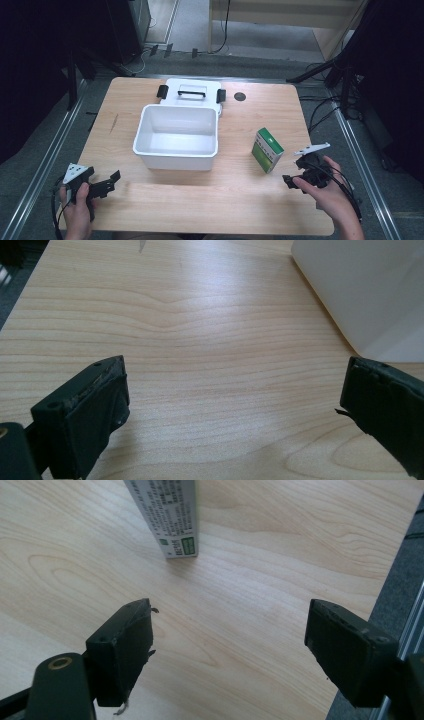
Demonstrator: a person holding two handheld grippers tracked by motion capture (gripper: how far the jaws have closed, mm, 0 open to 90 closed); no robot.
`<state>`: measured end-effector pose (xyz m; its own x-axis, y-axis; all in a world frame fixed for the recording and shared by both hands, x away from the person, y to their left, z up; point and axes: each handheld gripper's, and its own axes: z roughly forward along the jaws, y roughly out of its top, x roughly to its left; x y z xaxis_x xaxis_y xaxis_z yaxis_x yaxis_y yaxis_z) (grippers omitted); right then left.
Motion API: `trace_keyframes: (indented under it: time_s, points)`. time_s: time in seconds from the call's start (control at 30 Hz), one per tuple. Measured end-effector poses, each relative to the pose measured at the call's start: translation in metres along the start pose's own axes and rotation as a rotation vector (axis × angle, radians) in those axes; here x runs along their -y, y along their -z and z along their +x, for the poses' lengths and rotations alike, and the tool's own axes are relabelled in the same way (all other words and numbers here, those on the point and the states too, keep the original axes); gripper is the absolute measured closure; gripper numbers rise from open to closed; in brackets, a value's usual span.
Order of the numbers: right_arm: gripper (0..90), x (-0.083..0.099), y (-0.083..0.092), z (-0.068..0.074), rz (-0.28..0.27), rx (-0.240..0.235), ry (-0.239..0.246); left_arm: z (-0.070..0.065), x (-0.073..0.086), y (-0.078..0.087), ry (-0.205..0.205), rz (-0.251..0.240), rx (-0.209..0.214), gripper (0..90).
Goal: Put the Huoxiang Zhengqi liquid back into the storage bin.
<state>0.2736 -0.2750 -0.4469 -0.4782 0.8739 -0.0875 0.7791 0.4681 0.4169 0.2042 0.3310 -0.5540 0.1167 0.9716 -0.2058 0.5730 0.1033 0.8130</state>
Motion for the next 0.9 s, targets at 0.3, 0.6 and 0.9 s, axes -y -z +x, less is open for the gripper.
trace_keyframes:
  time_s: [0.3,0.6,0.9]
  points:
    - [17.9,-0.035,0.005,0.01,0.162,-0.001,0.069,0.0,0.0,0.0,-0.001,0.0,-0.002,0.3]
    - [17.0,-0.053,0.003,0.014,0.254,0.002,0.119,0.0,0.0,0.0,0.0,-0.002,-0.003,0.3]
    - [16.3,-0.063,0.003,0.019,0.293,-0.012,0.138,0.0,0.0,0.0,-0.002,-0.001,-0.002,0.3]
